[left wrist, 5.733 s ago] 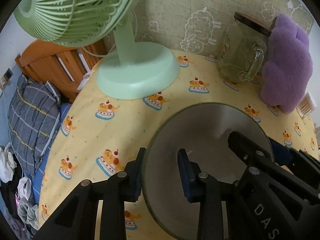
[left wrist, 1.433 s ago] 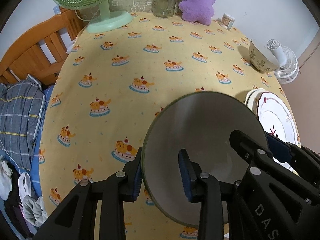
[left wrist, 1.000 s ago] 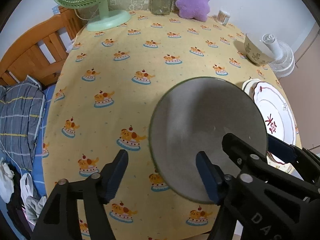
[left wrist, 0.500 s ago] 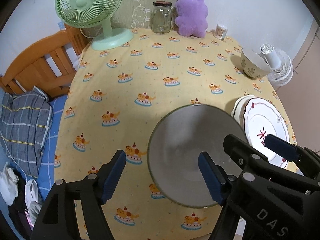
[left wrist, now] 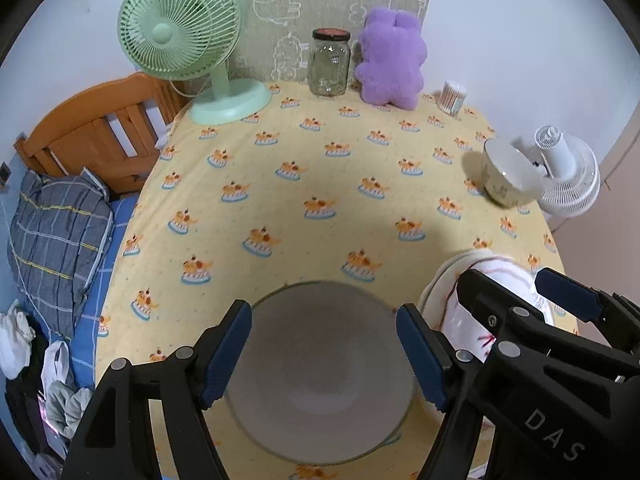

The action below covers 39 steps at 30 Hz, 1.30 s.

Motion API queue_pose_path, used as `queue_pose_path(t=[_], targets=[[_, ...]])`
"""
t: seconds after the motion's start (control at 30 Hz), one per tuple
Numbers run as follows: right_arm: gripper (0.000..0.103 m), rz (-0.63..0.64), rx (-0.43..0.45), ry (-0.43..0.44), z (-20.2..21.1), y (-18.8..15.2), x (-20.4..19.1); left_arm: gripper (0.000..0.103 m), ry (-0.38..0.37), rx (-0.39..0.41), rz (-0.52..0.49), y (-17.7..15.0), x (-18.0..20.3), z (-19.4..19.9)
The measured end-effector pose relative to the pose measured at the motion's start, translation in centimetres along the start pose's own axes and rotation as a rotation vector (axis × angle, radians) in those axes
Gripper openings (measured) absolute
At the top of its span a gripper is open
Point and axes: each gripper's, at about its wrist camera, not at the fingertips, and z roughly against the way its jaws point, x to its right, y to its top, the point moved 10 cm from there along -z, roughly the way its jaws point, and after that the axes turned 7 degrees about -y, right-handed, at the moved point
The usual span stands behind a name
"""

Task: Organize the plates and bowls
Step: 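Move both tools to the cream bowl beside the white fan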

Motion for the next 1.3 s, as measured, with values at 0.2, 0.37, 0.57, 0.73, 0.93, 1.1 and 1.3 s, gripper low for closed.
queue_pose_path(t=[0.2,0.37,0.57,0.73,0.93,1.1,1.3], targets=[[0.075,0.013,0.019,0.002,-0.2,1.8,2.8,0.077,0.008,0.007,0.009,1.5,2.8,-0.7],[0.075,0.015,0.032,0.002,-0.5,3.2,5.3,0.077,0.018,0.020,0.008,2.8,5.4,-1.4],[0.075,0.024,0.046,0.018,-1.2,5.3,8.7,0.076,0.037,0.039,0.001,4.8,8.7,-2.5],[0.075,0.036,0.078,0.019,-2.1,7.5,11.5,0.075,0.058,0.069,-0.012,6.9,11.7,-3.7],[0.075,0.032,0.094,0.017,-3.5,10.1,15.0,0.074,0.068,0.083,-0.001,9.3,14.8,-5.8],[0.075,0.004,0.107,0.004,-4.8,12.4,17.6,0.072,0.050,0.092,-0.018,11.5,17.2,-7.6],[0.075,-0.021,0.119,0.004,-6.8,14.7,20.0,0.069,0.041,0.103,-0.032,13.7,19.4,-9.9]])
